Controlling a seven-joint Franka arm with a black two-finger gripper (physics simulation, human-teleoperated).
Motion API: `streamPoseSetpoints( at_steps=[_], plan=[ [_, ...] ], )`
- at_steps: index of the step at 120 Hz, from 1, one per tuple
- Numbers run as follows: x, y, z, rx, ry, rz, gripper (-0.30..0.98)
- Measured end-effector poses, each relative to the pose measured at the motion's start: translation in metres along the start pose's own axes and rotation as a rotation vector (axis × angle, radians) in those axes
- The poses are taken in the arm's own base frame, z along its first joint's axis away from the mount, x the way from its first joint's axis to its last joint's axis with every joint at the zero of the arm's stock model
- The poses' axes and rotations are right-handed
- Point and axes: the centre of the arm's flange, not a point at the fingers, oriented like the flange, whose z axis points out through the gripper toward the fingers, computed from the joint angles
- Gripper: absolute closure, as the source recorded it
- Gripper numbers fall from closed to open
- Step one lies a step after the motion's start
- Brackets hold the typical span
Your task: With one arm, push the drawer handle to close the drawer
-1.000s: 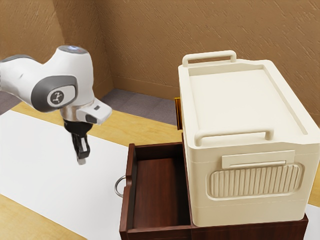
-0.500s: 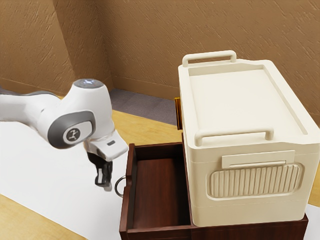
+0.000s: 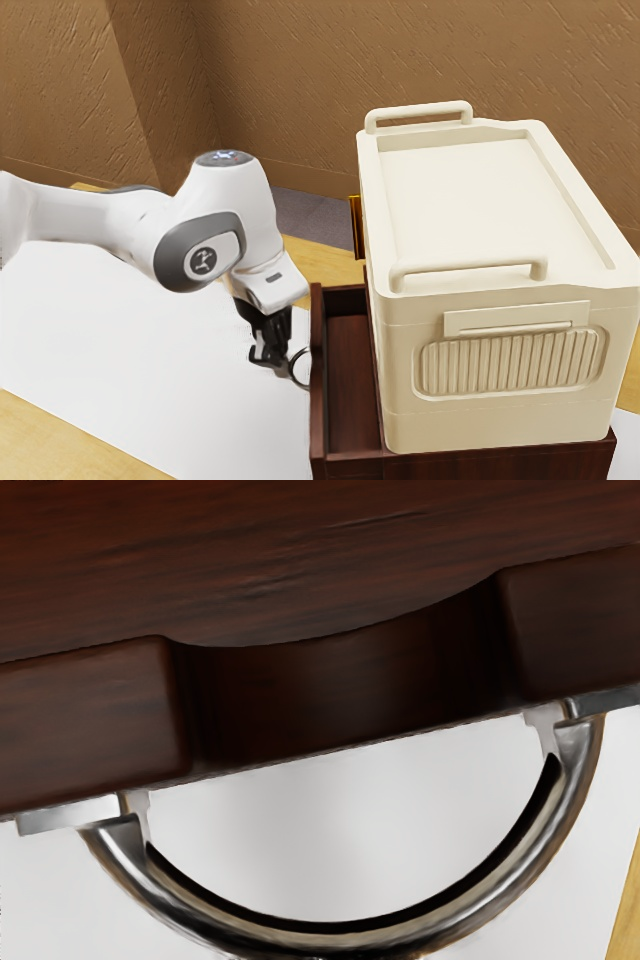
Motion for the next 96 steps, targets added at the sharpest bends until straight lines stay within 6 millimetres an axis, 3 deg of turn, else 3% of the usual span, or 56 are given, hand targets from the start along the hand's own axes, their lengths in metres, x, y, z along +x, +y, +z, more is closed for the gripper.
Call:
streamPoseSetpoints(
  at_steps=[28, 53, 96],
  plan=[
    [0.036, -0.007, 0.001, -0.008, 0.033, 0.064, 0.79],
    [0.055, -0.01, 0.004, -0.019, 0.054, 0.095, 0.78],
    [0.066, -0.017, 0.005, -0.026, 0.076, 0.11, 0.79]
  ],
)
